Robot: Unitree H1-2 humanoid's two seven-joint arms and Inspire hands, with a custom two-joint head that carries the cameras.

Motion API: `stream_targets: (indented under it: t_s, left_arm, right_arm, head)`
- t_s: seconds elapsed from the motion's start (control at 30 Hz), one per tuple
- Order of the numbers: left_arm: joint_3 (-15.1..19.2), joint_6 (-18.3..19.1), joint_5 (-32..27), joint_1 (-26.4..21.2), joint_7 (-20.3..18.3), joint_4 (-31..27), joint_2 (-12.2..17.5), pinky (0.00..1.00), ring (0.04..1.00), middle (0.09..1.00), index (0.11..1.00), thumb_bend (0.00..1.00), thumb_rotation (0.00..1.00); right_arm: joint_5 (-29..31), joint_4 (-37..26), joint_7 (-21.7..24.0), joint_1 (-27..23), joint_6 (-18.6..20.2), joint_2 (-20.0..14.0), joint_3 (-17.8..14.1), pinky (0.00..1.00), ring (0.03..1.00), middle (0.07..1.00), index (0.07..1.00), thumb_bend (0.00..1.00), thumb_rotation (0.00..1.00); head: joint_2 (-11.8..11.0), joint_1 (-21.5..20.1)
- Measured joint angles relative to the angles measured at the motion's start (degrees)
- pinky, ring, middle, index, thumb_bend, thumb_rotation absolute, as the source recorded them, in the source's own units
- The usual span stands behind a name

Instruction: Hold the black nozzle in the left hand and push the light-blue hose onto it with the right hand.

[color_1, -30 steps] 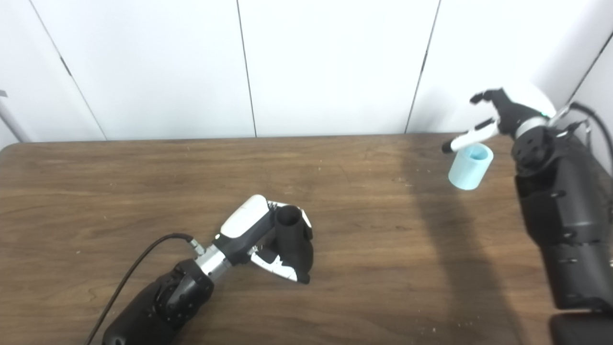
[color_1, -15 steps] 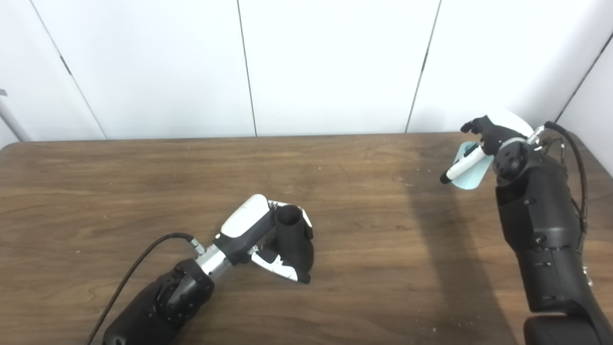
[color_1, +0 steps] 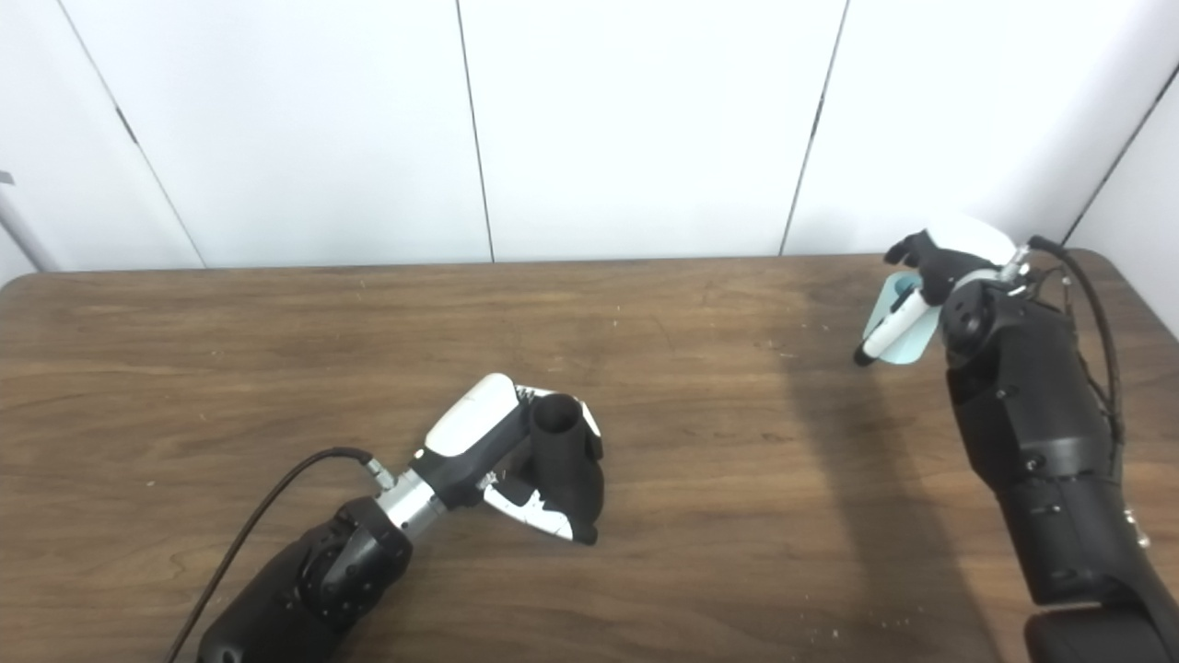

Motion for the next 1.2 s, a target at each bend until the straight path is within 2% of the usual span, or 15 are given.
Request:
stream_targets:
  t_s: [0.03,0.07,0.13,0.2,0.47,0.8,0.93,1.0,1.03,1.13,1.2]
  left_arm:
    - [0.0,0.0,0.0,0.0,0.0,0.0,0.0,0.47,0.488,0.392,0.358,0.76,0.3]
    - [0.0,0.0,0.0,0.0,0.0,0.0,0.0,0.47,0.488,0.393,0.356,0.76,0.3]
    - [0.0,0.0,0.0,0.0,0.0,-0.1,0.0,0.47,0.489,0.393,0.352,0.76,0.3]
    - [0.0,0.1,0.0,0.0,-0.1,-0.1,0.0,0.47,0.488,0.393,0.351,0.76,0.3]
    - [0.0,0.1,0.0,0.0,-0.1,-0.1,0.0,0.47,0.488,0.394,0.363,0.76,0.3]
    - [0.0,0.1,0.0,0.1,-0.1,-0.2,0.1,0.47,0.488,0.395,0.362,0.76,0.3]
    - [0.0,0.1,0.0,0.2,-0.2,-0.4,0.1,0.47,0.487,0.396,0.37,0.76,0.3]
    - [0.0,0.1,0.0,0.2,-0.2,-0.5,0.2,0.47,0.488,0.397,0.371,0.76,0.3]
    - [0.0,0.1,0.0,0.2,-0.2,-0.5,0.2,0.47,0.488,0.397,0.371,0.76,0.3]
    - [0.0,0.1,0.0,0.2,-0.4,-0.5,0.1,0.47,0.486,0.397,0.371,0.76,0.3]
    - [0.0,0.1,0.0,0.2,-0.4,-0.5,0.1,0.47,0.485,0.398,0.37,0.76,0.3]
  right_arm:
    - [0.0,0.0,-0.6,0.0,0.0,-0.2,0.5,0.09,0.154,0.243,0.676,0.93,0.0]
    - [0.0,0.0,-1.0,0.0,0.0,-0.3,0.9,0.07,0.146,0.246,0.582,0.73,0.06]
    - [-0.2,-0.1,-1.3,0.0,0.0,-0.9,2.7,0.05,0.146,0.252,0.502,0.57,0.11]
    - [-0.4,-0.3,-1.2,0.1,0.0,-1.2,3.9,0.05,0.146,0.249,0.488,0.53,0.11]
    - [-1.4,-0.7,0.3,0.1,0.0,-1.6,5.2,0.06,0.144,0.242,0.487,0.51,0.11]
    - [-0.6,-3.3,6.6,0.1,0.0,-1.7,2.8,0.1,0.186,0.304,0.488,0.52,0.12]
    - [-1.1,-10.0,11.4,0.3,0.0,-0.9,1.6,0.12,0.204,0.325,0.488,0.52,0.12]
    - [-1.1,-16.2,13.4,0.4,0.0,-0.1,1.3,0.13,0.213,0.441,0.486,0.53,0.02]
    - [-0.8,-19.3,13.8,0.4,0.0,0.4,1.4,0.13,0.213,0.456,0.486,0.53,0.01]
    - [1.9,-27.6,14.0,0.3,-0.3,1.6,2.2,0.13,0.22,0.471,0.483,0.53,0.0]
    - [3.9,-31.0,14.3,0.1,-0.4,2.3,2.7,0.14,0.234,0.414,0.512,0.52,0.0]
  head:
    - [0.0,0.0]
    - [0.2,0.0]
    - [0.3,0.0]
    - [0.3,0.1]
    - [0.5,0.0]
    - [0.8,0.3]
    - [1.0,0.4]
    - [1.0,0.3]
    - [1.1,0.3]
    - [0.9,0.3]
    - [0.8,0.3]
